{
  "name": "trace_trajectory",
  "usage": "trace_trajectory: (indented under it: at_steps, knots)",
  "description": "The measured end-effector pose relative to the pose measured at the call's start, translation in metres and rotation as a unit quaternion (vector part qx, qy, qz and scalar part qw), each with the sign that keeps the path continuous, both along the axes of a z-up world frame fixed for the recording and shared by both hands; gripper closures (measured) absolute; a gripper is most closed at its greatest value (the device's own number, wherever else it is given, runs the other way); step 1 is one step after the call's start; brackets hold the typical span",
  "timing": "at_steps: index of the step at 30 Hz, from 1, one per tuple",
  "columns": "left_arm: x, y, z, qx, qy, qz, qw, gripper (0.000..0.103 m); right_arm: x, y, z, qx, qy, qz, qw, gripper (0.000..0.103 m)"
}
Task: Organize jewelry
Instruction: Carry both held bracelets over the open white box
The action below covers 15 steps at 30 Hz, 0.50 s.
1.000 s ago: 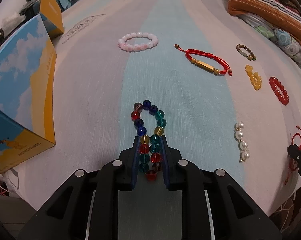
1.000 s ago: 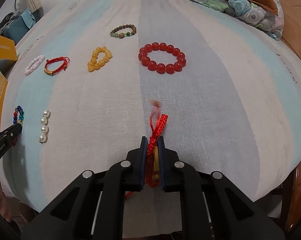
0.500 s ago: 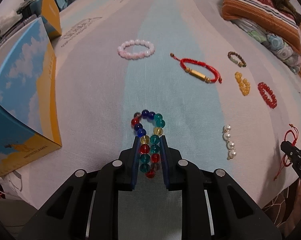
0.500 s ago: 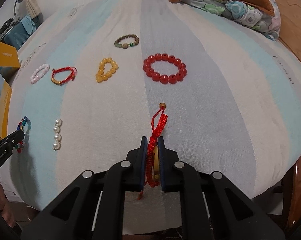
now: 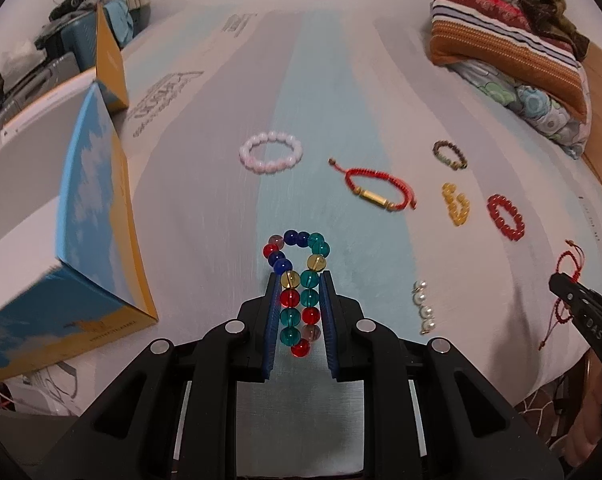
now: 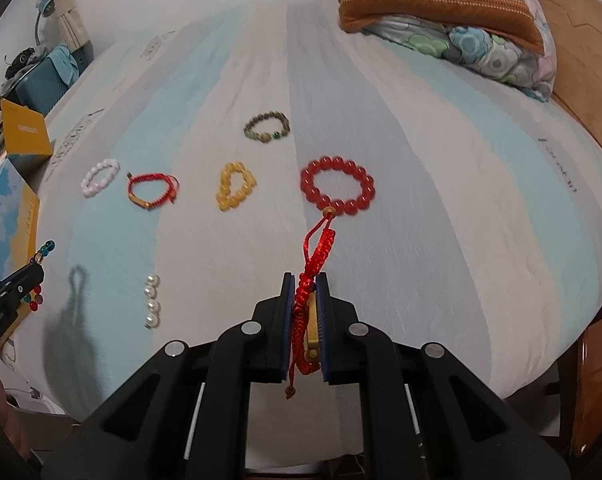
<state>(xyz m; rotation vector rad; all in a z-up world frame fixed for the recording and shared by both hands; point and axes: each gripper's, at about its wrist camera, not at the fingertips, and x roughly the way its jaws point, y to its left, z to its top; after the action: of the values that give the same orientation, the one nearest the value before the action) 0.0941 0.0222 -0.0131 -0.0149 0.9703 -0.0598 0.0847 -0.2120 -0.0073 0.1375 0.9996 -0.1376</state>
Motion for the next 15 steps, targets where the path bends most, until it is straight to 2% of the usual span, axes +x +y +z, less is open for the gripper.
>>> trace_trajectory:
  at_steps: [7, 9, 15]
  knots:
    - [-0.004, 0.003, 0.032, 0.003, -0.023, -0.005, 0.9997, 0.085, 0.013, 0.024, 0.017, -0.005, -0.010, 0.021, 1.000, 0.093]
    - [-0.006, 0.006, 0.042, 0.007, -0.032, -0.003, 0.9995, 0.092, 0.017, 0.035, 0.024, -0.004, -0.015, 0.032, 0.999, 0.093]
    - [-0.007, 0.024, 0.070, 0.013, -0.049, 0.006, 0.9987, 0.095, 0.028, 0.071, 0.049, -0.007, -0.031, 0.061, 0.998, 0.093]
